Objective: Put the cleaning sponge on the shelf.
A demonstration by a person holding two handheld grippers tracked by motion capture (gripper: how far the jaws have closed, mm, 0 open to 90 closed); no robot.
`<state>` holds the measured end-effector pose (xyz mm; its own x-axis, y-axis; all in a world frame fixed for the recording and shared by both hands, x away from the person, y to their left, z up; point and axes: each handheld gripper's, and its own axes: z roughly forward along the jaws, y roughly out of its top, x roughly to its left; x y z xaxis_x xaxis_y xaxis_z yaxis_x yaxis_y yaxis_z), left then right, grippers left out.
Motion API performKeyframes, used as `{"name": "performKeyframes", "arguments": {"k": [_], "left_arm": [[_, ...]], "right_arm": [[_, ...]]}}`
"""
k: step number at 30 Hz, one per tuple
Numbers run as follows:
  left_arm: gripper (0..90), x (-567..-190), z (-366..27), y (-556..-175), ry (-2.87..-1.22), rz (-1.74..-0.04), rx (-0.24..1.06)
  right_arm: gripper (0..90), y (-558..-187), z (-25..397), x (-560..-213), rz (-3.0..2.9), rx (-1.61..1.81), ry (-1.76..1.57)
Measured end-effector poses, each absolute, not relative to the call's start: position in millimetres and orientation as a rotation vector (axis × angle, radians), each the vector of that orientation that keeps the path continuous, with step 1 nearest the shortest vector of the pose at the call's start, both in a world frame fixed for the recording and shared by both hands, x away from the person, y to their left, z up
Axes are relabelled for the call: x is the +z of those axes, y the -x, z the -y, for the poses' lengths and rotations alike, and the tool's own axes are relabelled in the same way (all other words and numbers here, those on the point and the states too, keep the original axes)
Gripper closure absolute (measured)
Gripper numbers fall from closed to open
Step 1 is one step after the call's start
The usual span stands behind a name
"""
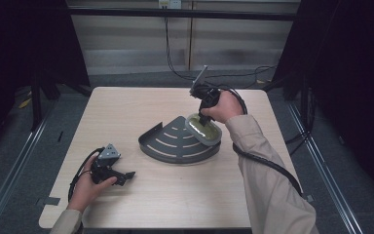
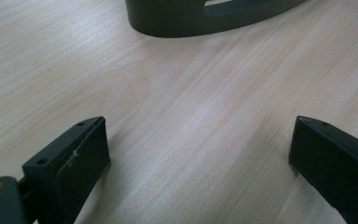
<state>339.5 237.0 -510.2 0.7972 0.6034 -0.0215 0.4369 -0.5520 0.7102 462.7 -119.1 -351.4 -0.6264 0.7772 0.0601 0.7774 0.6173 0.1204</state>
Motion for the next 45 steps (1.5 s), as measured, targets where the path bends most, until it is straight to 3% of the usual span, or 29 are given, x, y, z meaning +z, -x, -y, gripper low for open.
{"name": "performKeyframes", "arguments": {"k": [45], "left_arm": [[4.3,-510,-237,-339,-2.244,-0.766,0.292]], "right_arm": [[72.2,-469,117,-385,2.808,-0.212,1.343]]}}
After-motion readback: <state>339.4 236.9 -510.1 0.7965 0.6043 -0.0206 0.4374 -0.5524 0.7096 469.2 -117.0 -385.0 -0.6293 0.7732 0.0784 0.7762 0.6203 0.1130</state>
